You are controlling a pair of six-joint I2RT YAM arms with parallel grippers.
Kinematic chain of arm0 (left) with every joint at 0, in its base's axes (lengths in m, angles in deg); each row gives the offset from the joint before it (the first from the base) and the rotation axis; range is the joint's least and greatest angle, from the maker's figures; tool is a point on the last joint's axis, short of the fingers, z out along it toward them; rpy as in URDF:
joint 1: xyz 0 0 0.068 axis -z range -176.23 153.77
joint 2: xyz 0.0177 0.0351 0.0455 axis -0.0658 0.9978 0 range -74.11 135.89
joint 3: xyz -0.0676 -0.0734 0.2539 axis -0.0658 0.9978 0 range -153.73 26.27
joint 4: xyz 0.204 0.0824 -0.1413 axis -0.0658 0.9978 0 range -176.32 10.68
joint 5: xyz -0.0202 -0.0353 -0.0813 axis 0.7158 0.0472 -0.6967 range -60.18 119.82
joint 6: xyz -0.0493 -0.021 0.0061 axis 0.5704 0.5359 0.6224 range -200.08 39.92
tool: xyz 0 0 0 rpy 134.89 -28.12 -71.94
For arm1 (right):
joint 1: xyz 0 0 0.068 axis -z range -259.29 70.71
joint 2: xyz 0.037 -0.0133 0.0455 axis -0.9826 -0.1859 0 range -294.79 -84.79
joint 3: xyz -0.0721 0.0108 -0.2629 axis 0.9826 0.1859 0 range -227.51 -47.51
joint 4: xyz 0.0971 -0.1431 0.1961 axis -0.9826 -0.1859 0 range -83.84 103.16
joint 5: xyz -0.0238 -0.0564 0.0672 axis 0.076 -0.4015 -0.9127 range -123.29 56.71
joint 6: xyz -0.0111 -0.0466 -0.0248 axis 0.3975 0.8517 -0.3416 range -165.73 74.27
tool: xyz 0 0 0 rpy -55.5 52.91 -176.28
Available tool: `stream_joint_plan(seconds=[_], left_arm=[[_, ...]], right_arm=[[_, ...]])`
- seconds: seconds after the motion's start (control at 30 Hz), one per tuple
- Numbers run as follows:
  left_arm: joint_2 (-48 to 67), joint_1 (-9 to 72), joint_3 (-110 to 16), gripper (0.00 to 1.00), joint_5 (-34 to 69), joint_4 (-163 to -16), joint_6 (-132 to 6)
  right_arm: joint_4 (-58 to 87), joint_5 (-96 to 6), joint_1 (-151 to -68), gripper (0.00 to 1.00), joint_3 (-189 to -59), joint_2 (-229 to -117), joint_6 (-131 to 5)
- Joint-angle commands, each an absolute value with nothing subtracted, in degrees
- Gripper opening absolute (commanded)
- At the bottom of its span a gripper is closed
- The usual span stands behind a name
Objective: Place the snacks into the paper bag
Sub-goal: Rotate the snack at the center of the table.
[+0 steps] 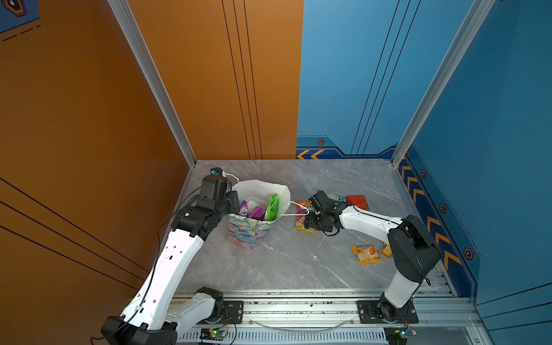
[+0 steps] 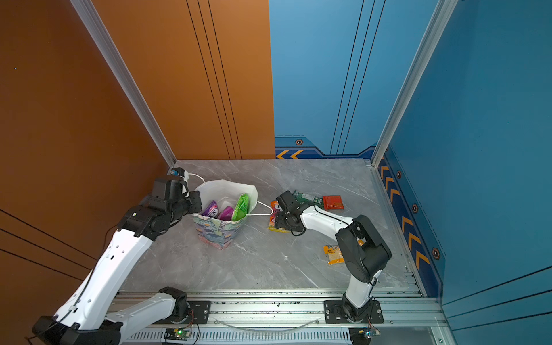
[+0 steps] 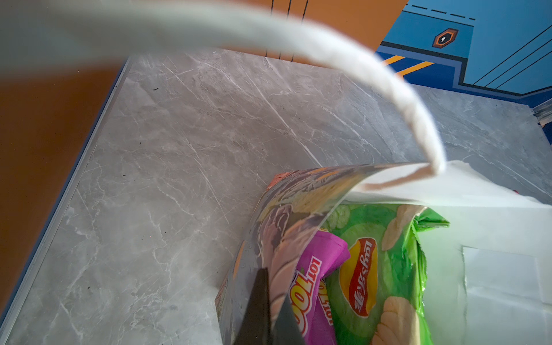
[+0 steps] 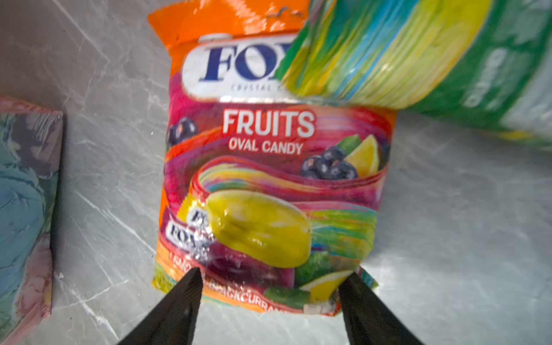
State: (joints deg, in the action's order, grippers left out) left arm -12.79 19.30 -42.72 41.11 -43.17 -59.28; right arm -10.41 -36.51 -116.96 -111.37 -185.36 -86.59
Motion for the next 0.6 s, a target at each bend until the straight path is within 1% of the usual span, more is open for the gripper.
stream_joint_plan(seconds=[0.0, 0.03, 0.23, 0.4, 0.57], left_arm=[[-13.94, 18.38, -42.64, 0.00, 40.96, -47.13, -59.35], [-13.99, 18.30, -42.56, 0.00, 40.86, -47.17, -59.37], [-14.37, 17.48, -42.38, 0.00, 41.06, -47.38, -59.25], [-14.71, 17.31, -42.28, 0.00, 41.53, -47.50, -59.25], [-14.76, 16.87, -42.13, 0.00, 41.30, -47.65, -59.14]], right_arm=[[-10.76, -40.13, -119.01, 0.70, -113.10, -187.87, -87.60], [-10.23, -40.98, -121.39, 0.70, -113.66, -188.58, -87.86], [-9.84, -43.36, -124.36, 0.67, -118.66, -191.97, -87.85], [-11.90, -41.54, -124.13, 0.67, -119.59, -189.50, -84.78], [-14.26, -37.34, -120.96, 0.72, -117.50, -184.57, -81.59]])
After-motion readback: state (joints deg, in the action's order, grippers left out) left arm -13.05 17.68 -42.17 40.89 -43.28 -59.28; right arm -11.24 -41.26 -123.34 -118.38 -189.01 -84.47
